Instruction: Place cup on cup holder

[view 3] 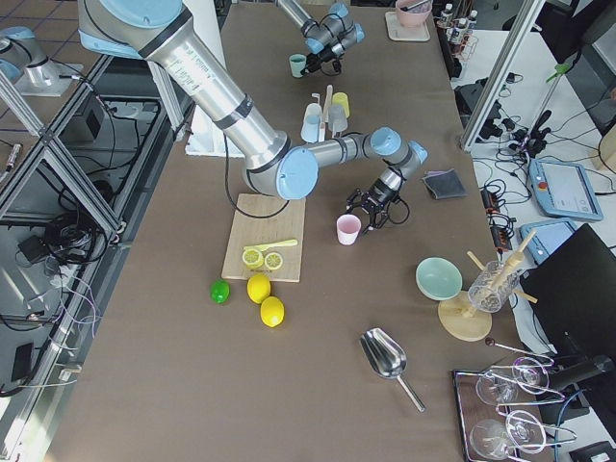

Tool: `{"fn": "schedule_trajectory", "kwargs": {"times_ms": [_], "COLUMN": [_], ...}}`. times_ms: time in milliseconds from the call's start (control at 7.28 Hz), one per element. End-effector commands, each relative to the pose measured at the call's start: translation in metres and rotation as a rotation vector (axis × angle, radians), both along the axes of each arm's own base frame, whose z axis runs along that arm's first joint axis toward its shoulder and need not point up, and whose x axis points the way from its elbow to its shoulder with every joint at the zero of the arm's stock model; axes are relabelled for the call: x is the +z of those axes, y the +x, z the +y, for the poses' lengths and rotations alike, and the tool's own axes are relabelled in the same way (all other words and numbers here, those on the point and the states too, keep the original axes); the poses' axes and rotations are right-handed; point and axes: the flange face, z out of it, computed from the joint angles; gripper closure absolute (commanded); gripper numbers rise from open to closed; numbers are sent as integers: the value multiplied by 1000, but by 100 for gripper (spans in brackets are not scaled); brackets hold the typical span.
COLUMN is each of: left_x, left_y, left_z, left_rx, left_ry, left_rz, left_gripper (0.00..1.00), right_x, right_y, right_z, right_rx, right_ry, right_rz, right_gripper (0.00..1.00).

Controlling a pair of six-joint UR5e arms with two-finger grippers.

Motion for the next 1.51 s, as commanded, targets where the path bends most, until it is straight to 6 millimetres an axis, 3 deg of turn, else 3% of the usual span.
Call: {"fn": "schedule_trajectory", "kwargs": {"times_ms": [0,275,550,962,1374], "left_x": [-1,-4,-9,-17,-33], "left_y": [0,0,-6,-45,-107], "left_z": [0,-1,-9,-39,-79], "left_rx": [-3,-6,-23,-104,-230], "left_ry": [-1,-2,-18,-3,26], "left_rz": [2,2,-14,-5,12], "left_gripper": [53,55,55,55,53], "right_x": [-7,8,8,7,19], "right_y": [0,0,-5,-10,-7], "right_z": [-2,0,0,7,9], "right_rx": [-41,-75,-81,-135,-191], "right_ry": [14,-8,-27,-21,-27], "right_rz": [33,41,58,112,119], "right_gripper": [7,7,7,7,7]}}
